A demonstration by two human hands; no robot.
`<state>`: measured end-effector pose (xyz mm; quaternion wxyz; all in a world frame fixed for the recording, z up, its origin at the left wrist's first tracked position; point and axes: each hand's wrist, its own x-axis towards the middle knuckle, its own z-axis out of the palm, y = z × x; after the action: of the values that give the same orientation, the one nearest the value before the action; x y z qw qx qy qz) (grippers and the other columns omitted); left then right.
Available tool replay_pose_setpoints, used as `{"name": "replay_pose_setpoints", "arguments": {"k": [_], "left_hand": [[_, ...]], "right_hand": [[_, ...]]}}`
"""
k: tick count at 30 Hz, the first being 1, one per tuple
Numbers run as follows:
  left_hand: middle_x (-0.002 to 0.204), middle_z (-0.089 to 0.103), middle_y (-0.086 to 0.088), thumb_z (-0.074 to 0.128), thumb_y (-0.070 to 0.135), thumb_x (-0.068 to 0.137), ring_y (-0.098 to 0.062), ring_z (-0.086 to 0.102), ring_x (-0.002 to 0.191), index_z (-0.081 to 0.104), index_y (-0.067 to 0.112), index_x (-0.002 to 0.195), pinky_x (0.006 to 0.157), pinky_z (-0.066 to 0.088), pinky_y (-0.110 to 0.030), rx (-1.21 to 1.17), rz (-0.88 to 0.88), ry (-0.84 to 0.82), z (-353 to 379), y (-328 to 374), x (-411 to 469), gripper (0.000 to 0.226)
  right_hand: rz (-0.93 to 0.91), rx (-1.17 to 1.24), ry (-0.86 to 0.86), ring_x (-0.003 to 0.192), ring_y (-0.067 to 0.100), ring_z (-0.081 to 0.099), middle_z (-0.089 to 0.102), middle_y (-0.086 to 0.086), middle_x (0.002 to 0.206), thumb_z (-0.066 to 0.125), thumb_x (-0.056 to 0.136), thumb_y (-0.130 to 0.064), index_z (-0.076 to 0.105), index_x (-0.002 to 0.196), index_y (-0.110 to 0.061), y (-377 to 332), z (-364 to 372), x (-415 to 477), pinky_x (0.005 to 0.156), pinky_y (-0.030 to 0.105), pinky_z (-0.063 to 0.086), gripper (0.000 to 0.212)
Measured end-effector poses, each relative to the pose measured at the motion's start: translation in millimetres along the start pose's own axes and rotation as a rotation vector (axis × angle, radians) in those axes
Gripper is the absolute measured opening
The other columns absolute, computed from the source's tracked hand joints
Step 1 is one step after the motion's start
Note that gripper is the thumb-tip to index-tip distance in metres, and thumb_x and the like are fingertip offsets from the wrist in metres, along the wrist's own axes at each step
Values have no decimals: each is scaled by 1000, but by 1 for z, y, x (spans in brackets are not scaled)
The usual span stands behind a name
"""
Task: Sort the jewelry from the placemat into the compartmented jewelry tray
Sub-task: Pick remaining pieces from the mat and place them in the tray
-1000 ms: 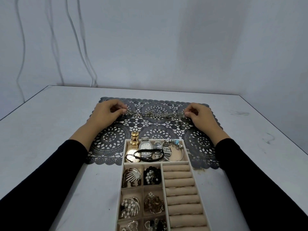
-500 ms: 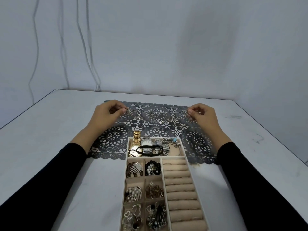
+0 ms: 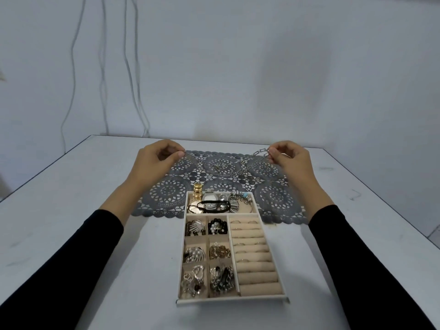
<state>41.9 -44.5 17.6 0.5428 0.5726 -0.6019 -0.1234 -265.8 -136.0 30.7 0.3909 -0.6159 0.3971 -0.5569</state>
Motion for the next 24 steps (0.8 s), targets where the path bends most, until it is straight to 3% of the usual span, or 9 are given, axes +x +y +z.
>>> {"name": "replay_pose_setpoints", "arguments": {"k": [4, 11, 16, 20, 24], "left_hand": [[91, 73, -1, 71, 21, 88, -20, 68, 90, 73, 21, 93, 84, 55, -35, -16, 14, -9, -1, 13, -13, 5], [91, 73, -5, 71, 17, 89, -19, 68, 89, 73, 13, 96, 82, 55, -29, -52, 55, -11, -5, 33, -30, 9], [86, 71, 1, 71, 18, 88, -6, 65, 78, 73, 17, 95, 74, 50, -18, -34, 52, -39, -4, 40, -40, 7], [88, 73, 1, 72, 17, 88, -7, 68, 83, 73, 19, 95, 80, 53, -21, -35, 49, -93, 1, 42, -49, 8], [81, 73, 14, 72, 14, 87, -3, 68, 82, 71, 26, 91, 77, 52, -16, -63, 65, -146, 7, 43, -56, 13]], "right_hand": [[-10, 16, -19, 74, 23, 62, 66, 1, 76, 64, 88, -1, 66, 82, -12, -13, -2, -12, 83, 36, 55, 13], [-50, 58, -27, 63, 10, 61, 64, 2, 76, 63, 88, -1, 66, 87, -8, -29, -7, -33, 73, 22, 55, 7], [-63, 22, -79, 68, 13, 62, 67, -1, 76, 66, 87, -4, 67, 87, -9, -30, -9, -40, 78, 27, 56, 5], [-70, 1, -124, 70, 17, 60, 66, -1, 73, 68, 86, -6, 68, 84, -12, -26, -8, -46, 82, 34, 54, 7], [-58, -3, -185, 69, 12, 63, 65, 4, 76, 67, 87, -5, 67, 89, -5, -22, -5, -52, 77, 27, 55, 3]]}}
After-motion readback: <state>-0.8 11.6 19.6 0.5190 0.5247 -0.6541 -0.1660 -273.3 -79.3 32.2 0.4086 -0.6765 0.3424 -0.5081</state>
